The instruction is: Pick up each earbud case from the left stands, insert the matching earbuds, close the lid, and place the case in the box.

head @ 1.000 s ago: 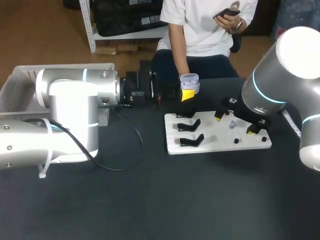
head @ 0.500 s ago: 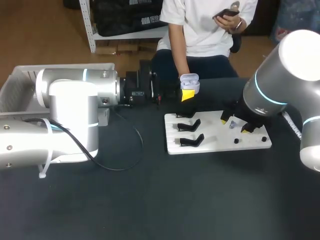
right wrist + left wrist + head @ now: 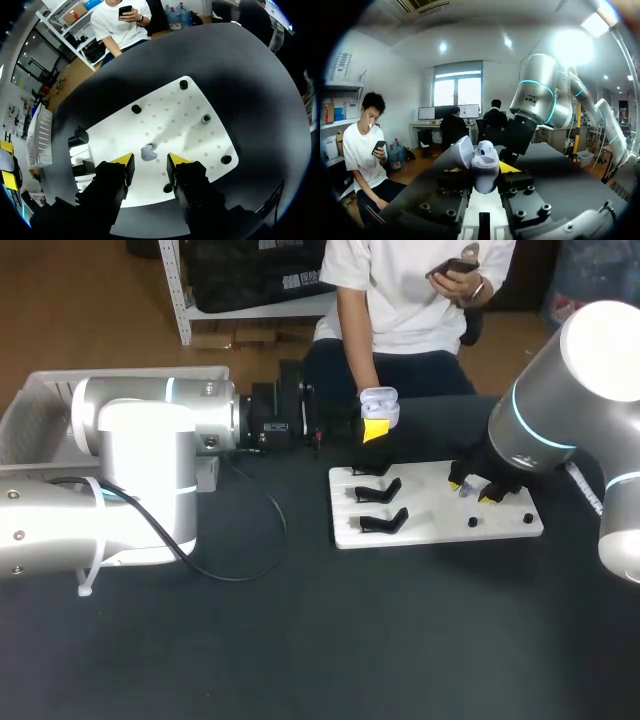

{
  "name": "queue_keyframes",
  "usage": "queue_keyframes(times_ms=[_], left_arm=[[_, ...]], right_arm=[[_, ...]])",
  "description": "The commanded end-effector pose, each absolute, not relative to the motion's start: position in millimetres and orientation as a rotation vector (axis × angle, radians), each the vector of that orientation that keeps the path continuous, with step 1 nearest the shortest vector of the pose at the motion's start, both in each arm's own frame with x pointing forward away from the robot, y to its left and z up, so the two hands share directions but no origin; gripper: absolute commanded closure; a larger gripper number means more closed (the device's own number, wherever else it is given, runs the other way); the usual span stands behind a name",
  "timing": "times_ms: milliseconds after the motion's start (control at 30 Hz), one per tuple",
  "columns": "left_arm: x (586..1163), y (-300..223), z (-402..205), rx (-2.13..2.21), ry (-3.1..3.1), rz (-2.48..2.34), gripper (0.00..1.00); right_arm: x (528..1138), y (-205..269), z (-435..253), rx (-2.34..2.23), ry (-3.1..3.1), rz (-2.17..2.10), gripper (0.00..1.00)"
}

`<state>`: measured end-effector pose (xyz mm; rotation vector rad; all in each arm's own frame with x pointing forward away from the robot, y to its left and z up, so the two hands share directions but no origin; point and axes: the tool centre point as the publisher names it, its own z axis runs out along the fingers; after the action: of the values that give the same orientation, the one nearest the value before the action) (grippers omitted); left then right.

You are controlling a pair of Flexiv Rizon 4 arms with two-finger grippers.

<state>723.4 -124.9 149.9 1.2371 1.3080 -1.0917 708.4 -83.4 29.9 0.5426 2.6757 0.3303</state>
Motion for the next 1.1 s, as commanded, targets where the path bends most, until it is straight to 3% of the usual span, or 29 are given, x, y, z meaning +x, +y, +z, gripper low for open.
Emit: queue_keyframes(times_ms=[33,433,700,900,1033,1100], left_arm=[[722.2,-124.6,148.3,1.230,1.301,-1.087,1.00],[722.2,-124.6,148.3,1.230,1.301,-1.087,1.00],[722.2,-124.6,148.3,1.230,1.301,-1.087,1.00],[722.2,-124.6,148.3,1.230,1.301,-1.087,1.00],[722.2,-124.6,148.3,1.230,1.301,-1.087,1.00],[722.2,-124.6,148.3,1.230,1.301,-1.087,1.00]], right_arm=[[710.7,-81.4,27.8,0.536,2.683,0.327,0.61],[713.2,-82.4,27.0,0.536,2.690,0.334,0.67],[714.3,-83.0,24.9,0.530,2.698,0.336,0.84],[715.5,-82.8,23.2,0.526,2.706,0.338,0.84],[715.5,-82.5,22.6,0.522,2.710,0.339,1.00],[715.1,-82.3,23.6,0.519,2.711,0.339,1.00]])
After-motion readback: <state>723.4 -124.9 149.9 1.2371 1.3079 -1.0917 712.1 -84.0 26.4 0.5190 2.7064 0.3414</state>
